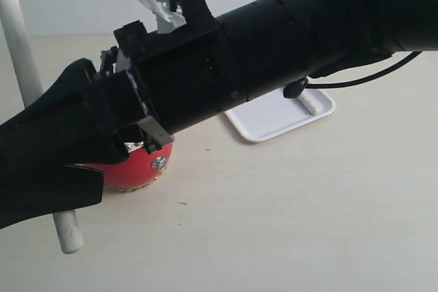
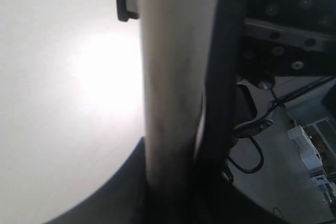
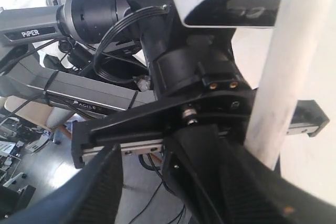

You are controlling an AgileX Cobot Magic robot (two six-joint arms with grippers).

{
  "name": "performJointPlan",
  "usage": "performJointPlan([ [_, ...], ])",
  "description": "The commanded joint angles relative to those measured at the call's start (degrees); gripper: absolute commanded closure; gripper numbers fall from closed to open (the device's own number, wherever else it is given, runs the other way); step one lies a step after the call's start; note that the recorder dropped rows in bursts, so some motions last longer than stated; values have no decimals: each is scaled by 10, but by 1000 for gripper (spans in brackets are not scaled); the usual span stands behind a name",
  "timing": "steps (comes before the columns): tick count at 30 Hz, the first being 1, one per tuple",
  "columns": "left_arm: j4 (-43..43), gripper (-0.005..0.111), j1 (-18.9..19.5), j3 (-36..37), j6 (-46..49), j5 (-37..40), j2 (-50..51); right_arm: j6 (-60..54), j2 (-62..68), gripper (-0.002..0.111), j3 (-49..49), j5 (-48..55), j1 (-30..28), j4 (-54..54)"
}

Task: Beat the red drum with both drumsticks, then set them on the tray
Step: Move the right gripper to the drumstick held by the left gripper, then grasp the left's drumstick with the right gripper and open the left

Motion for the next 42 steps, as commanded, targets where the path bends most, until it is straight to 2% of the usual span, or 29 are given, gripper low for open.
performJointPlan([
  [1,1,107,-3,2,2,4,-4,20,-9,54,1,10,0,-23],
  [8,7,107,-3,2,0,4,-4,55,-48,54,1,5,0,-85],
  [15,-5,107,-3,2,-10,4,-4,88,-63,54,1,-81,0,-132],
  [26,-6,107,-3,2,-13,4,-4,86,-20,54,1,-123,0,-104],
  [35,-6,107,-3,2,-13,4,-4,16,-15,54,1,-124,0,6],
  [42,-7,107,-3,2,-14,4,-4,10,31,54,0,-97,1,47],
])
